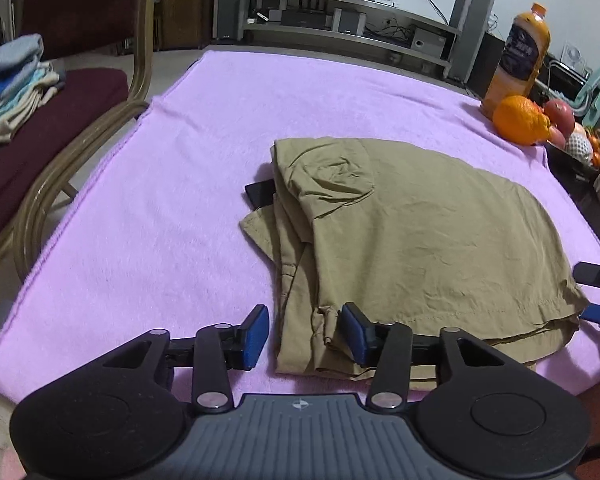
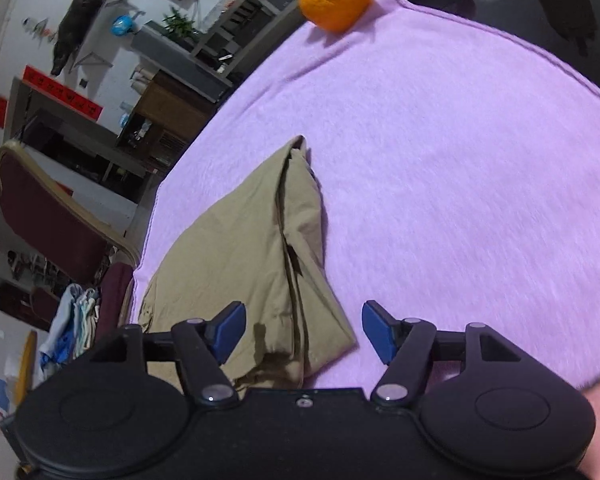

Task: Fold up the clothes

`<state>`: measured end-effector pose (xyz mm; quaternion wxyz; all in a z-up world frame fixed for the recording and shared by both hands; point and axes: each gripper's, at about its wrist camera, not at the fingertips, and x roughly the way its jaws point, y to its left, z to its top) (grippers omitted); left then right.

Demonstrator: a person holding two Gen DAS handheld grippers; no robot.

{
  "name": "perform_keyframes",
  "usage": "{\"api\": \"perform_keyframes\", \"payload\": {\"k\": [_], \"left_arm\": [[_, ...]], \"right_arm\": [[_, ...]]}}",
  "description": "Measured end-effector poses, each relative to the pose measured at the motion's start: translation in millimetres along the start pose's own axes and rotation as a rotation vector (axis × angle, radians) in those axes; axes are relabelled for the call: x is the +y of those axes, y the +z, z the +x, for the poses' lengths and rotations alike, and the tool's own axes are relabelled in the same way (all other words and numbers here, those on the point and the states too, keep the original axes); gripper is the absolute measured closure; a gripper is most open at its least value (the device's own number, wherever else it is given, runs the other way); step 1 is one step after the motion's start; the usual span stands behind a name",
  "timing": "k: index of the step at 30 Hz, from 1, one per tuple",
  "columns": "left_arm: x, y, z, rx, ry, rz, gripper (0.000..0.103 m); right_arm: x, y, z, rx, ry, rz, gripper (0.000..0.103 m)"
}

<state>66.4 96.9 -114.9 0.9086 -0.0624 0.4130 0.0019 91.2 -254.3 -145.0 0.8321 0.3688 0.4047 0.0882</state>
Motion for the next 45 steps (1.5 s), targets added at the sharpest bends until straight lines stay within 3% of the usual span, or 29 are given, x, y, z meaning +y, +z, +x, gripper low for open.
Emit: {"api": "perform_keyframes", "payload": {"k": [5,11,15,18,24,29,30,33,36,39,41,45], "left_arm": [[-3.2,-0.9,0.3,-0.010,0.009,0.024,0.053],[1.5,-0.7,1.8,-0.007,-0.007,0.003,0.053],[2.7,-0.8,2.2,-0.007,-0.011,0.001,0.052],[3.9,-0.6,2.7,-0.005,-0.015,-0.007,0.052],[5.1,-0.8,3.4,-0.005,-0.023,-0.014,0.051],[8.0,-1.3,4.2,-0.005,-0.039,-0.026,0.051],[8.5,-1.4,4.3,-0.005,-0.042,-0.029,0.051],[10.0,-1.8,4.4,-0.003,-0.052,-0.035,0.051],[9.9,-1.1,-0.4,-0.013,-0.059,-0.031,0.052],[12.2,3.0,-22.5,-0.075,-0.092,-0.050,0.062],[16.9,7.6,-44.3,-0.149,-0.106,-0.070,0.061],[22.5,12.4,-68.3,-0.214,-0.107,-0.105,0.062]], "right_arm": [[4.5,3.8,5.9,0.109,0.069,-0.032,0.041],[-23.5,-1.2,3.2,0.227,0.263,0.252,0.044],[-24.0,-16.8,17.3,0.320,0.319,0.312,0.048],[-7.8,-21.8,22.5,0.282,0.264,0.249,0.049],[21.2,-33.6,17.3,0.094,0.162,0.143,0.050],[27.9,-48.9,15.7,-0.011,0.063,0.197,0.048],[26.7,-50.2,17.1,-0.023,0.050,0.226,0.051],[34.3,-43.5,24.2,-0.014,-0.048,0.235,0.083],[53.6,-38.4,26.9,-0.001,-0.105,0.154,0.091],[100.2,-25.8,14.7,-0.024,-0.151,-0.061,0.093],[138.2,-14.9,-2.7,-0.086,-0.162,-0.234,0.094],[213.5,3.5,-36.9,-0.219,-0.193,-0.599,0.095]]}}
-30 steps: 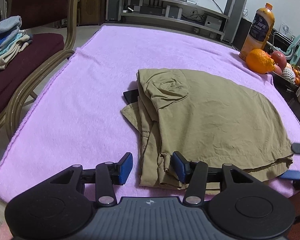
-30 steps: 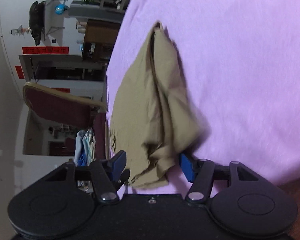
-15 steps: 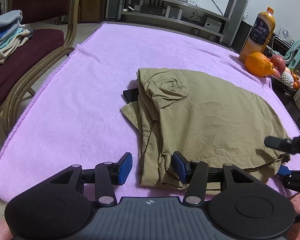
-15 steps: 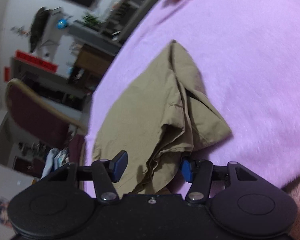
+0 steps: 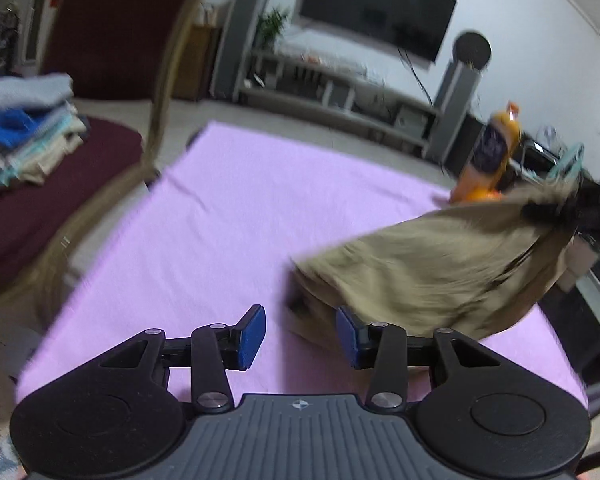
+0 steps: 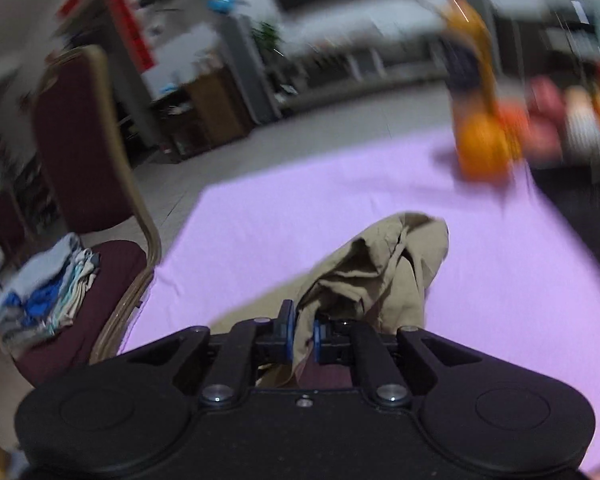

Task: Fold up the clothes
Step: 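Lift the folded pants with the right gripper and flip them over, then lay the folded pants on the towel and open the right gripper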

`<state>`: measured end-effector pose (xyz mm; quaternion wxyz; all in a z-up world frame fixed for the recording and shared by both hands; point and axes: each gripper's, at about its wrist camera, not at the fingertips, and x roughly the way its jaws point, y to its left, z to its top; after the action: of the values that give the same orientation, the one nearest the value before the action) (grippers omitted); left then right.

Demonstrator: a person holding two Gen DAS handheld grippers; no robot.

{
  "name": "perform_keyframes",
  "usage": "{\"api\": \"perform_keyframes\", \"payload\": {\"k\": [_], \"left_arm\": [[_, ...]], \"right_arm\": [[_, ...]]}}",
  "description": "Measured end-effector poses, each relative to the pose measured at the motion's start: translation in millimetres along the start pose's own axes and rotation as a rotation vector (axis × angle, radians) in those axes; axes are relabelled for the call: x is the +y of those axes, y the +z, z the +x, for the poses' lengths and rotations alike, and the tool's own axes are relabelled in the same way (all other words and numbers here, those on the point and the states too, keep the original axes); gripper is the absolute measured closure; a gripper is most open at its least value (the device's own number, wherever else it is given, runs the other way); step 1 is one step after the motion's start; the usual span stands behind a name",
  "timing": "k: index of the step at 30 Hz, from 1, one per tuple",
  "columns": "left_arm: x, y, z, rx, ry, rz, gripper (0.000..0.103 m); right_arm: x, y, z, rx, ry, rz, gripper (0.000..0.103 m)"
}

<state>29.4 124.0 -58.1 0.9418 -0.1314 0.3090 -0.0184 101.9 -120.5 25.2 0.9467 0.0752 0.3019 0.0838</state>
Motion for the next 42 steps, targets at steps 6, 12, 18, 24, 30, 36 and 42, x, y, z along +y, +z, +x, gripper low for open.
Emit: {"api": "perform_keyframes", "payload": {"k": [6,12,18,24,30,36,42], "left_arm": [[-2.6,-2.0,-5.3,-0.007,-0.013,-0.035,0.061],[-6.0,-8.9,-2.4,0.018,-0.026,-0.028,0.062],[-7.7,-7.5,-1.2,0.020,-0.002,-0.027,0.062],[-9.2,-10.0,6.9,0.056,0.049,-0.011,0.062],[-18.5,-11.5,23.1,0.107,0.071,0.018,0.062],[-31.2,-6.0,33.1,0.130,0.056,0.062,0.062],[-49.0,23.4,49.1,0.155,-0.058,0.017,0.057]], "right_arm": [[53.1,36.9,-38.5,-0.206,-0.101,-0.536,0.095],[49.0,51.1,-59.9,-0.232,-0.091,-0.565,0.096],[8.3,61.5,-37.1,-0.136,0.077,-0.316,0.096],[-29.6,54.2,55.3,-0.009,0.028,-0.250,0.096],[-82.3,44.8,147.8,0.146,-0.159,-0.211,0.086],[-150.8,30.4,136.7,0.245,-0.272,0.049,0.067],[-177.6,9.6,63.6,0.341,-0.026,0.294,0.038]]}}
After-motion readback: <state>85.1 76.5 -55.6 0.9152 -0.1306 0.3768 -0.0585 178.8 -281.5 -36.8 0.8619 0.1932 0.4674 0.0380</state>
